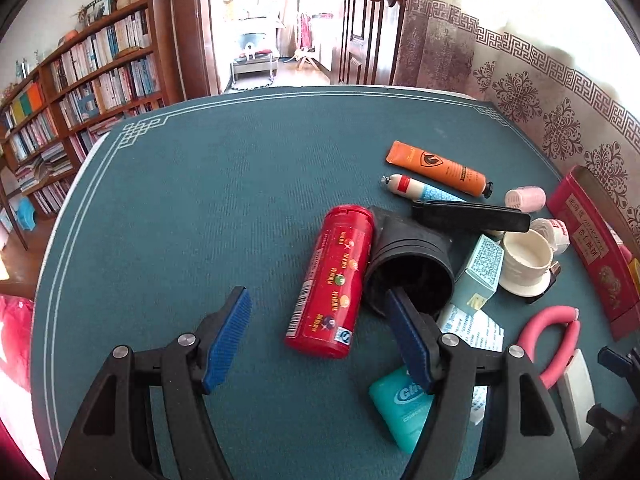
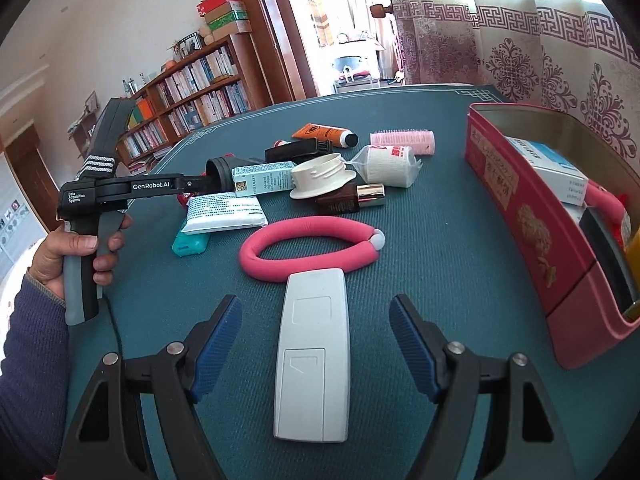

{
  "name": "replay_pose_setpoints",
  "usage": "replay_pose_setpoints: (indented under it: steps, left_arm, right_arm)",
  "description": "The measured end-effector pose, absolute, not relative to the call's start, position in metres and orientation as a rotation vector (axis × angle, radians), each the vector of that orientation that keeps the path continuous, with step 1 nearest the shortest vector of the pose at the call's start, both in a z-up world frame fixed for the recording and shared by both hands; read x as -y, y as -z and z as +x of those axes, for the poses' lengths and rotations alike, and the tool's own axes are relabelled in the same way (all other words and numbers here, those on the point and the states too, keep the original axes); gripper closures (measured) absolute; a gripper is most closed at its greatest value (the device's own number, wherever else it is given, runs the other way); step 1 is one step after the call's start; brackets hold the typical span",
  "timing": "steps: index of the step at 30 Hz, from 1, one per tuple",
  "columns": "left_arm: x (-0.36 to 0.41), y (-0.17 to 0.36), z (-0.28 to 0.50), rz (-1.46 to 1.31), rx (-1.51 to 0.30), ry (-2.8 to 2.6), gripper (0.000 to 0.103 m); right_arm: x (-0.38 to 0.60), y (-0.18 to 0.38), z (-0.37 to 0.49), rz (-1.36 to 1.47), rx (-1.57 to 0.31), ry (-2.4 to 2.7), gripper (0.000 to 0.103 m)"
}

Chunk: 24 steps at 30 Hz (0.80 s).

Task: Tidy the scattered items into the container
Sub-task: 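Grasp the red cylindrical can with the left gripper, then grasp the white remote with the right gripper while left holds red can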

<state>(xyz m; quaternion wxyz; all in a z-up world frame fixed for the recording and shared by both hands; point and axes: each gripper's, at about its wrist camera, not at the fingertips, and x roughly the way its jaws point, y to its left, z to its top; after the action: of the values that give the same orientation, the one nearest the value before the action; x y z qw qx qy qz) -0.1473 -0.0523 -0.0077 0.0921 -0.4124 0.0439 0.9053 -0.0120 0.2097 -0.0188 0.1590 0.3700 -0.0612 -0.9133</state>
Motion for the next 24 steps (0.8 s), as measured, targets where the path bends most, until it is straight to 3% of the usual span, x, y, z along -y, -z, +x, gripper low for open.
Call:
replay_pose_setpoints:
  steps: [12, 15, 20, 24]
  left_arm:
    - [0.053, 0.019, -0.155, -1.273, -0.284, -2.723, 0.032]
    - [0.045, 0.023, -0.160, -1.263, -0.305, -2.724, 0.041]
    - [0.042, 0.023, -0.167, -1.237, -0.206, -2.704, 0.069]
    - [0.046, 0.023, -0.164, -1.242, -0.165, -2.725, 0.070]
  right_arm:
    - [-0.208, 0.020, -0.013, 1.068, 0.162, 2.617, 0.024]
    - [-0.207, 0.021, -0.013, 1.075, 0.149, 2.617, 0.024]
    - [-0.204, 0.021, -0.012, 1.083, 0.121, 2.621, 0.024]
    - [-0.199, 0.022, -0.014, 1.117, 0.075, 2.625, 0.024]
